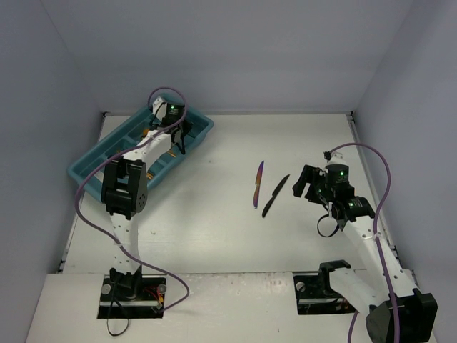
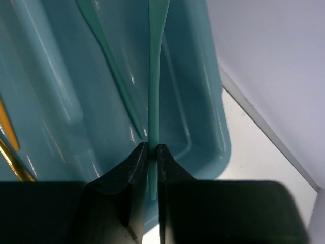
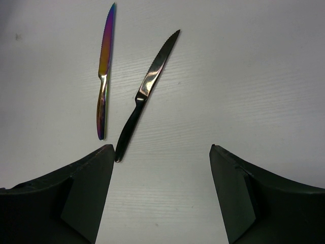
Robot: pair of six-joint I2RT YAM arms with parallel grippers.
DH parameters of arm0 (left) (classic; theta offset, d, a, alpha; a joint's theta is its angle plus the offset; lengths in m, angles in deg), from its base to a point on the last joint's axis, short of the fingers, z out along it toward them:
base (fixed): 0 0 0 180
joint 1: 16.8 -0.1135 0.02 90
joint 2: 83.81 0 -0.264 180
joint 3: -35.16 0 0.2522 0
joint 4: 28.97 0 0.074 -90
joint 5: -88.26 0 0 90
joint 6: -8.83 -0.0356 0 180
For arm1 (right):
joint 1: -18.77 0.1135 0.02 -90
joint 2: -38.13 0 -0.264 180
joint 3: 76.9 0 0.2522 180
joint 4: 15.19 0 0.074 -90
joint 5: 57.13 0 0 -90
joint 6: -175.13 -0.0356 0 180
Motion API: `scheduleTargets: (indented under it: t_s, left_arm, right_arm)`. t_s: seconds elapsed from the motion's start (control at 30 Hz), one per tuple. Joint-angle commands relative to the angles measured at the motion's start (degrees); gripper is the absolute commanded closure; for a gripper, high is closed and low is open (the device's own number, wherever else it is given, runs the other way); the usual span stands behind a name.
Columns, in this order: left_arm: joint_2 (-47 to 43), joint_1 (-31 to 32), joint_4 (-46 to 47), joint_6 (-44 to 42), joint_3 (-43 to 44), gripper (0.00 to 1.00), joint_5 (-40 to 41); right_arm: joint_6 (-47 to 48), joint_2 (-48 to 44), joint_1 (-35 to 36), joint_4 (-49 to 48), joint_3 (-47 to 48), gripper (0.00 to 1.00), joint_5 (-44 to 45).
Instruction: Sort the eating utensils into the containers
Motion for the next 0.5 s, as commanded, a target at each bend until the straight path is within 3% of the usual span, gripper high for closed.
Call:
scheduleTargets:
  t_s: [0.0, 0.1, 0.2, 0.3, 0.47]
  left_arm:
    - [-2.21, -0.47, 1.28, 1.84, 7.04, 0.81, 3.67]
    - [-2.75, -0.51, 1.49, 1.08, 6.62, 0.67, 3.11]
    - [-3.91, -0.26, 2.37, -1.73, 5.62, 0.61, 0.22]
    - [-5.80, 0.89, 1.55, -6.13, 5.09, 0.60, -1.97]
    - [-12.19, 7.93, -4.76, -18.42, 3.03, 0.60, -3.33]
  right_arm:
    - [-0.07, 0.00, 0.14, -2.29, -0.07, 0.27, -0.85]
    - [-0.08, 0.06, 0.14, -2.29, -0.07, 0.27, -0.69]
    - [-0.07, 0.01, 0.06, -2.29, -0.07, 0.27, -0.67]
    - [0.01, -0.22, 0.14, -2.20, -0.02, 0.27, -0.58]
    - [-0.17, -0.83, 0.09, -2.20, 0.02, 0.27, -0.30]
